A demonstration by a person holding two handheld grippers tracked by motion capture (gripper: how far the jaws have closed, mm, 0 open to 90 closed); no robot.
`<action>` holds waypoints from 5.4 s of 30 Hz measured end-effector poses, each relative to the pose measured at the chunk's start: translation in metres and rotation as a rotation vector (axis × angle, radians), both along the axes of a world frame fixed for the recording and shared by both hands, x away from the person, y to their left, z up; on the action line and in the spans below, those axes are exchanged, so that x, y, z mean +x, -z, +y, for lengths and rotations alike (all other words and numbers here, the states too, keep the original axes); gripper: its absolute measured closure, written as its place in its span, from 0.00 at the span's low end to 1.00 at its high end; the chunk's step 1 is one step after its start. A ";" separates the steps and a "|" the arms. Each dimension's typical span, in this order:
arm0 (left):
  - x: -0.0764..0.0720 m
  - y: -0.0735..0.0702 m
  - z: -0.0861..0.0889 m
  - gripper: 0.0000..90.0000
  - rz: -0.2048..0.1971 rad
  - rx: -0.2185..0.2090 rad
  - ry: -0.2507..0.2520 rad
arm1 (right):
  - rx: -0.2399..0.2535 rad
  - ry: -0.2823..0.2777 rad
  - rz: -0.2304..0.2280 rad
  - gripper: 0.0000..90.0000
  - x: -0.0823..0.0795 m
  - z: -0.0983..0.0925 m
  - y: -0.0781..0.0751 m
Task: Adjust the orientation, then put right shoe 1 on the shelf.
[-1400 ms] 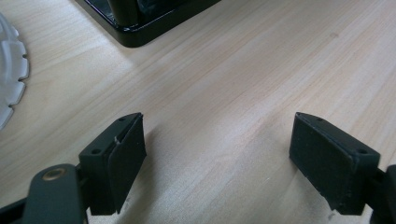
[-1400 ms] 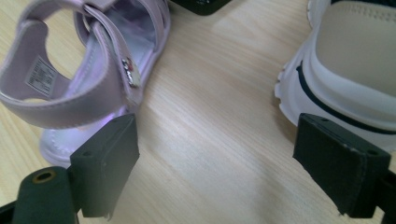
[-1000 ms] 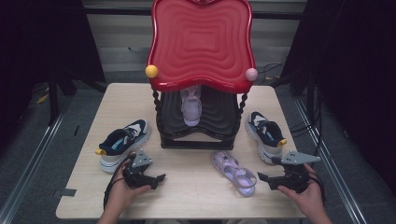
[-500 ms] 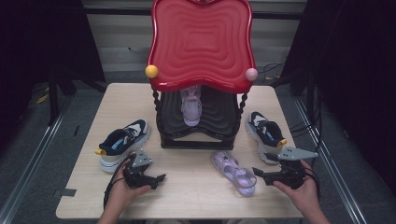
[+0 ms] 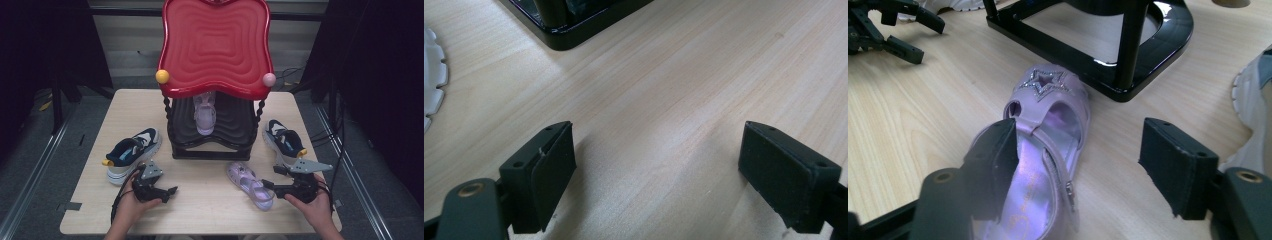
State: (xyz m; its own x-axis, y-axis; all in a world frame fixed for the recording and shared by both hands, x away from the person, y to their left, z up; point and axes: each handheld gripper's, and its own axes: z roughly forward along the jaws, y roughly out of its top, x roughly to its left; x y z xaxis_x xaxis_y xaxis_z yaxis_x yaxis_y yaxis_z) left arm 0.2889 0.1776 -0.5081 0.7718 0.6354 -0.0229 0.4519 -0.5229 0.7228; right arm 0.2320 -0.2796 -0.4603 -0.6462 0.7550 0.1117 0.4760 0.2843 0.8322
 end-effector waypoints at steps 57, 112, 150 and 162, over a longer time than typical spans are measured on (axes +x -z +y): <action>0.000 0.000 0.000 0.16 0.000 -0.002 0.000 | -0.037 -0.049 0.012 0.87 0.004 0.015 0.033; 0.001 0.000 0.000 0.16 -0.002 0.003 -0.002 | 0.037 -0.052 -0.196 0.92 -0.018 0.015 -0.030; 0.001 0.000 0.000 0.16 -0.002 0.003 -0.002 | 0.053 0.110 -0.316 0.92 0.019 0.054 -0.050; 0.000 0.000 0.000 0.16 -0.002 0.003 -0.002 | 0.038 0.155 -0.343 0.92 0.029 0.065 -0.051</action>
State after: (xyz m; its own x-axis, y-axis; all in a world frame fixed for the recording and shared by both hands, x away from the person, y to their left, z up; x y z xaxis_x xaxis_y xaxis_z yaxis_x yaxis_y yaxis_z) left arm 0.2894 0.1774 -0.5080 0.7708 0.6368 -0.0192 0.4512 -0.5244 0.7221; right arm 0.2615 -0.2151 -0.4096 -0.5290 0.8464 -0.0612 0.2030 0.1963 0.9593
